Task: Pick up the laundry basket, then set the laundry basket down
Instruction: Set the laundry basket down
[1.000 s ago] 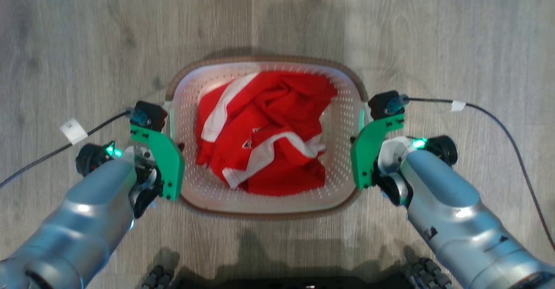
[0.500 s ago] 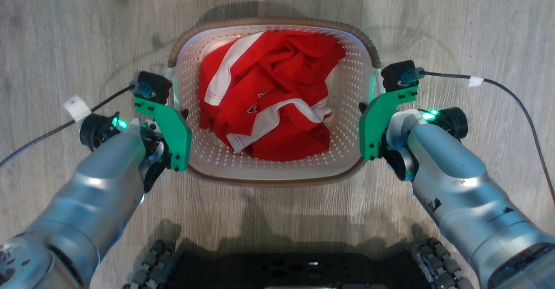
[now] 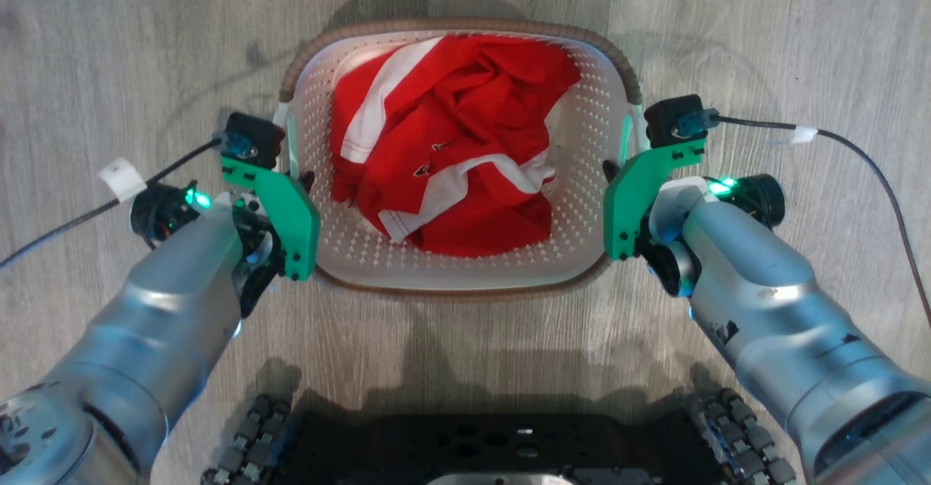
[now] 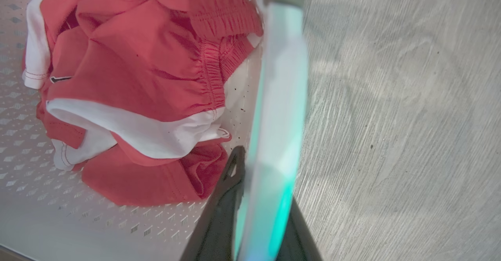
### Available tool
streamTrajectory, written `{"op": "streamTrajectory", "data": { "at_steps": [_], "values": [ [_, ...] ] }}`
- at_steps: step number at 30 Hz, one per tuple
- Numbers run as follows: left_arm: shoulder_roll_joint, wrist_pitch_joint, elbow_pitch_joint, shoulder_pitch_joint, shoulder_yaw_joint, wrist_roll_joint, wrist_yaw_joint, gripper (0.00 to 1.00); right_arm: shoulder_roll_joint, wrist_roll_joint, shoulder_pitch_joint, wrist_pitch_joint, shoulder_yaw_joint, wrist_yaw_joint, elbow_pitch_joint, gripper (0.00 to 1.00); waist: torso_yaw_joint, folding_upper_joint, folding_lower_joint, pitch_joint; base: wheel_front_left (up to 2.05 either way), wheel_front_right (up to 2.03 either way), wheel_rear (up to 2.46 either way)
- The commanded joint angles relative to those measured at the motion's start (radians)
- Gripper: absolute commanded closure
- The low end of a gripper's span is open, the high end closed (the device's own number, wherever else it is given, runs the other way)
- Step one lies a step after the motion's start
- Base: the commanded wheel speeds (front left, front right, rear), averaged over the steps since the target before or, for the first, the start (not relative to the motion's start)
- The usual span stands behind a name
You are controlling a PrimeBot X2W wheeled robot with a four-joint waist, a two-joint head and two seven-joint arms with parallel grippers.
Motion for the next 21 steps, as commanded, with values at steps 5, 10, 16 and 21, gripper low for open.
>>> {"op": "streamTrajectory", "data": {
  "at_steps": [5, 10, 16, 21],
  "values": [
    [0.010, -0.015, -0.005, -0.011, -0.012, 0.008, -0.016, 1.00, 0.028, 0.015, 0.007, -0.027, 0.044, 0.015, -0.008, 1.00, -0.002, 0.0000, 0.0000, 0.009, 0.00, 0.00, 0.00],
    [0.010, -0.019, 0.001, -0.017, -0.015, 0.009, -0.016, 1.00, 0.028, 0.034, 0.002, -0.042, 0.063, 0.015, 0.007, 1.00, -0.004, 0.0000, 0.0000, 0.014, 0.00, 0.00, 0.00],
    [0.008, -0.027, 0.010, -0.025, -0.017, 0.012, -0.016, 1.00, 0.028, 0.054, -0.008, -0.053, 0.073, 0.015, 0.035, 1.00, -0.001, 0.0000, 0.0000, 0.018, 0.00, 0.00, 0.00],
    [-0.003, -0.054, 0.051, -0.038, -0.018, 0.008, -0.016, 0.00, 0.028, 0.070, -0.015, -0.065, 0.081, 0.015, 0.052, 0.00, 0.002, 0.0000, 0.0000, 0.019, 0.00, 0.00, 0.00]
  ]
}}
